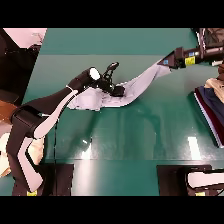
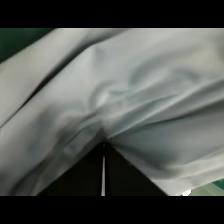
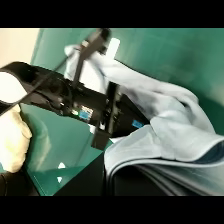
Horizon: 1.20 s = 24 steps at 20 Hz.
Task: Fold the shirts.
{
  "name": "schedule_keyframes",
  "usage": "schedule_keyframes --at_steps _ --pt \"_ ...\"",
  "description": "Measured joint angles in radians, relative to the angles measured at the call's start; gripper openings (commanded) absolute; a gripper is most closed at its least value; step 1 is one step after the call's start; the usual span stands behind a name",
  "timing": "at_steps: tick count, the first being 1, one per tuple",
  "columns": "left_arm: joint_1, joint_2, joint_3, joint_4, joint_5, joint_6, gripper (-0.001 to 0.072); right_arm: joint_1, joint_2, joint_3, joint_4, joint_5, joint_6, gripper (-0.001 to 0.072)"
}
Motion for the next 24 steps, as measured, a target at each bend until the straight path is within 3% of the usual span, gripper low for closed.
schedule_keyframes --at_steps 10,15,20,21,23,24 --pt "0.055 0.021 0.073 0.015 -0.093 0.011 0.0021 0.161 -0.13 0.275 0.004 0.041 0.028 0.0012" --pt "0.189 0.133 0.121 0.096 -0.141 0.016 0.0022 0.259 -0.179 0.302 0.005 0.032 0.027 0.0013" --pt "0.381 0.275 0.132 0.168 -0.192 0.018 0.0021 0.443 -0.262 0.307 0.008 -0.101 -0.024 0.0018" --pt "0.419 0.3 0.133 0.175 -0.198 0.018 0.0022 0.488 -0.286 0.307 0.008 -0.153 -0.042 0.0094" --pt "0.483 0.341 0.134 0.184 -0.216 0.018 0.0022 0.569 -0.34 0.307 0.01 -0.272 -0.073 0.0349" --pt "0.508 0.357 0.134 0.187 -0.225 0.018 0.0022 0.605 -0.37 0.309 0.012 -0.334 -0.085 0.0511"
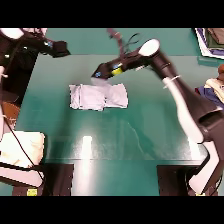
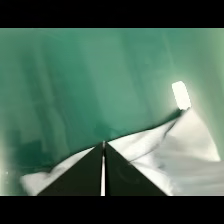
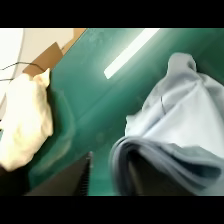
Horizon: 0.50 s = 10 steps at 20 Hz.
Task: Fold the shirts.
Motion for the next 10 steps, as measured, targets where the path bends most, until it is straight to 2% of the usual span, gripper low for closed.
schedule_keyframes --at_steps 1,3,5,6,10 --pt "0.024 0.016 0.001 0.0 -0.011 0.0 0.0022 0.029 -0.026 0.005 0.0 -0.049 -0.007 0.0561" --pt "0.058 0.035 0.001 0.006 -0.037 0.0 0.0022 0.071 -0.061 0.016 0.002 -0.119 -0.019 0.0557" --pt "0.076 0.047 0.001 0.01 -0.068 0.0 0.0022 0.074 -0.066 0.023 -0.006 -0.131 -0.025 0.0539" --pt "0.079 0.05 0.001 0.01 -0.088 0.001 0.0022 0.062 -0.056 0.018 -0.028 -0.113 -0.024 0.0475" --pt "0.088 0.055 0.0 0.011 -0.144 0.002 0.0021 -0.045 0.034 -0.089 -0.133 0.024 0.019 0.0473"
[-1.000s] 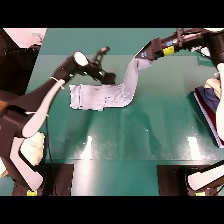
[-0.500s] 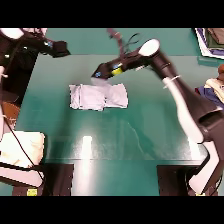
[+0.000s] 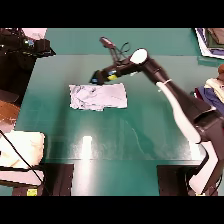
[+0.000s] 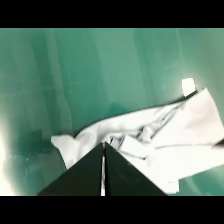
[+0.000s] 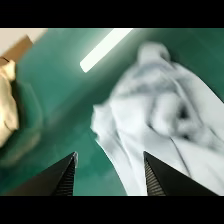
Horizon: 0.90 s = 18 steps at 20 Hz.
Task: Fold the shirts.
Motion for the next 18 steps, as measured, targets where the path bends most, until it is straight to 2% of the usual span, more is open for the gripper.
schedule_keyframes --at_steps 5,6,7,12,13,14,18 --pt "0.002 0.002 0.0 -0.008 -0.028 0.002 0.0022 -0.193 0.127 -0.269 -0.07 0.08 0.066 0.0474" --pt "0.002 0.002 0.0 -0.009 -0.032 0.002 0.0022 -0.226 0.144 -0.32 -0.069 0.081 0.076 0.0529" --pt "0.002 0.002 -0.001 -0.012 -0.033 0.002 0.0022 -0.251 0.153 -0.364 -0.061 0.082 0.084 0.064" --pt "0.002 0.002 -0.04 -0.03 -0.033 0.001 0.0022 -0.317 0.128 -0.501 0.022 0.047 0.099 0.0627" --pt "0.002 0.002 -0.05 -0.031 -0.031 0.002 0.0022 -0.317 0.108 -0.502 0.042 0.038 0.1 0.0617" --pt "0.002 0.002 -0.06 -0.031 -0.03 0.001 0.0022 -0.312 0.085 -0.496 0.063 0.033 0.1 0.0575" --pt "0.002 0.002 -0.081 -0.038 -0.027 0.003 0.0022 -0.256 -0.018 -0.421 0.164 0.033 0.102 0.0564"
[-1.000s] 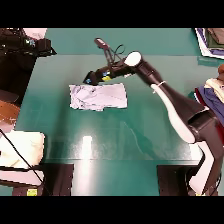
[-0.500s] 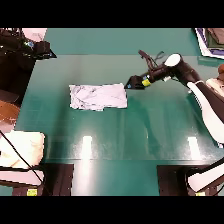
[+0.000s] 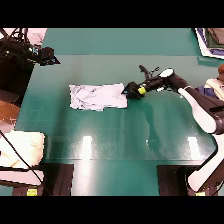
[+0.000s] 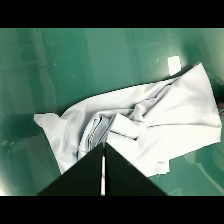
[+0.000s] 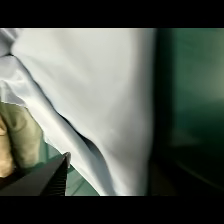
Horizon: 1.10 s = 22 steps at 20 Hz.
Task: Fold the shirts.
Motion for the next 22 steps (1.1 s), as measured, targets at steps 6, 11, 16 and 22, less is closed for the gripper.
schedule_keyframes --at_steps 6,11,16,22 --pt "0.0 0.0 -0.007 -0.003 -0.003 0.01 0.0022 0.094 -0.102 0.128 0.067 -0.021 -0.013 0.0026" --pt "0.0 0.0 -0.007 -0.027 -0.02 0.015 0.0021 0.093 -0.111 0.259 0.087 0.024 -0.04 0.0014" --pt "-0.003 0.0 -0.007 -0.07 -0.026 0.019 0.0021 0.011 -0.022 0.44 0.013 0.137 0.022 0.0013" --pt "-0.079 0.0 -0.007 -0.088 -0.022 0.03 0.0021 -0.121 0.155 0.501 -0.07 0.175 0.059 0.0013"
